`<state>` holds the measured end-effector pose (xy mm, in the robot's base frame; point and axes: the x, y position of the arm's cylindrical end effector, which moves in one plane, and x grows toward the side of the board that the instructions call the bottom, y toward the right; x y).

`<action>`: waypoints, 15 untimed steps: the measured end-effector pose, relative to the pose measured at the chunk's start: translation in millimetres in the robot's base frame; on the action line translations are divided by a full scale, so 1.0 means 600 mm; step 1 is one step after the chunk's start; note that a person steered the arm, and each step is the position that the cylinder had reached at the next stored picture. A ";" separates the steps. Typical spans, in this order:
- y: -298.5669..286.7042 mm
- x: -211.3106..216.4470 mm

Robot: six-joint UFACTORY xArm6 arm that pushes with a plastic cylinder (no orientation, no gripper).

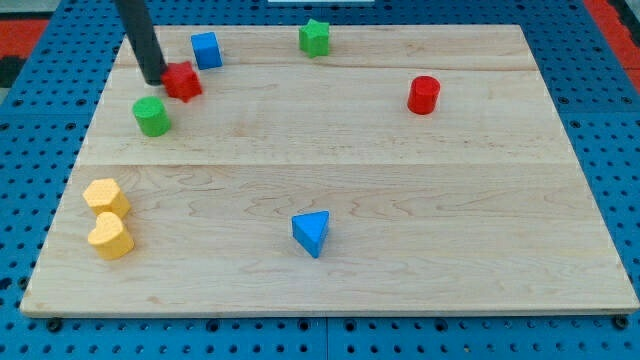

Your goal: Push the red circle parallel right to the green star

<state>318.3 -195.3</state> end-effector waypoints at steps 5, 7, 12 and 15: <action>0.489 0.037; 0.568 0.075; 0.720 -0.087; 0.801 -0.212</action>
<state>191.2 285.5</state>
